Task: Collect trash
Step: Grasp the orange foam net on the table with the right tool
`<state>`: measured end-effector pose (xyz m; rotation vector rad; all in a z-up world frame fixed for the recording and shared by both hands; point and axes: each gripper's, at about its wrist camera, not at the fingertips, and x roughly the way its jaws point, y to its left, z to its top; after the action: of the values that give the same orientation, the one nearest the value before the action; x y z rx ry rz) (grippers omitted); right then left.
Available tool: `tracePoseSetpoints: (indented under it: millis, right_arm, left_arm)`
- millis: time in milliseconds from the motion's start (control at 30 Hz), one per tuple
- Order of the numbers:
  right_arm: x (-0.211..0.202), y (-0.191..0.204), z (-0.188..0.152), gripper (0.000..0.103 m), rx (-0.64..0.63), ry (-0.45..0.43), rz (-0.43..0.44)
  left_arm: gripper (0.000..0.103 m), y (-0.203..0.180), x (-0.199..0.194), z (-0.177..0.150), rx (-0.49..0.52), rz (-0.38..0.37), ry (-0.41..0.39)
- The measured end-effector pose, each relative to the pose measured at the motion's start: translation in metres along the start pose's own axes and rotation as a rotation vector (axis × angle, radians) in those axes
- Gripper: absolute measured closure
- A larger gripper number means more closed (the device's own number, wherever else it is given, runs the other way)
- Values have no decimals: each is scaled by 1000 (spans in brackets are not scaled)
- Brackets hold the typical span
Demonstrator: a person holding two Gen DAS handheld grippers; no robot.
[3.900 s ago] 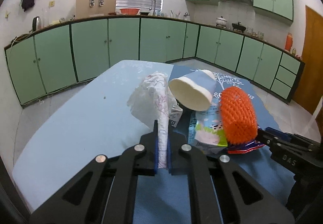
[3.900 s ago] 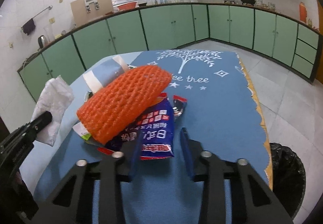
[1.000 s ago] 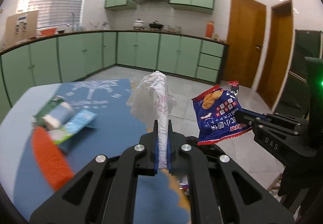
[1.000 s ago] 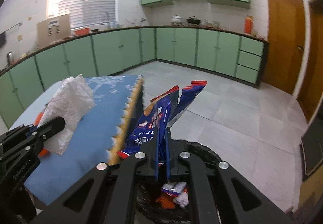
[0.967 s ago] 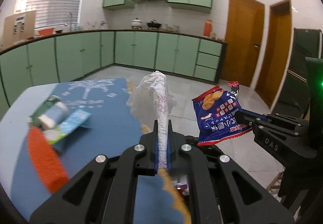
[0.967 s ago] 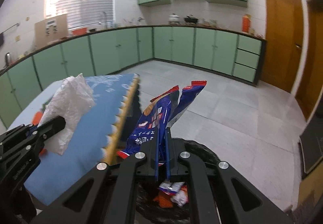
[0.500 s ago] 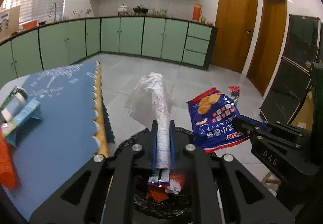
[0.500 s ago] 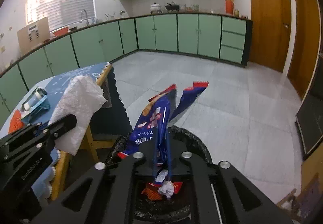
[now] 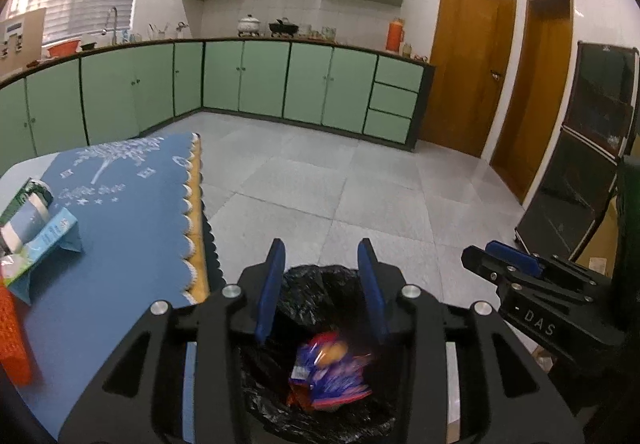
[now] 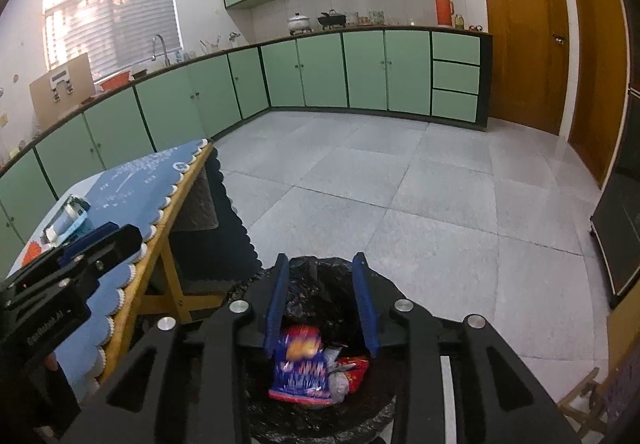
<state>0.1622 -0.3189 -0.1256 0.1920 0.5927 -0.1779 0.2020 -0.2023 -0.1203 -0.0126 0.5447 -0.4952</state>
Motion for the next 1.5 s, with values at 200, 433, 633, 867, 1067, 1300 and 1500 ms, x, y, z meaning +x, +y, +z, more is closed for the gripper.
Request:
tracePoseSetpoints:
  millis: [200,433,633,867,1067,1300,1500]
  right_arm:
    - [-16,20,10,67,-23,-50,25]
    - [-27,83,14,50,-88,-65,130]
    - [-23,165,4,38,-156,-48,278]
    - [-10,256,-21,38,-224,31,473]
    - [2,298,-33,38,-269,85,538]
    - [21,319,-45,38,-306,143,527]
    - [29,325,-50,45,-317,177,536]
  left_arm:
    - [66,20,-24,10,-10,36,-46]
    - [56,78,-80,0,-14,178,-73]
    - [54,152,-127,-17,-71,358,-52]
    - [54,226,-164,-39,-148,531,-19]
    - [54,256,-175,-44,-201,568,-15]
    - [55,268,-179,-57,-231,558,-16]
    - [54,270,-179,-59,-235,552,-16]
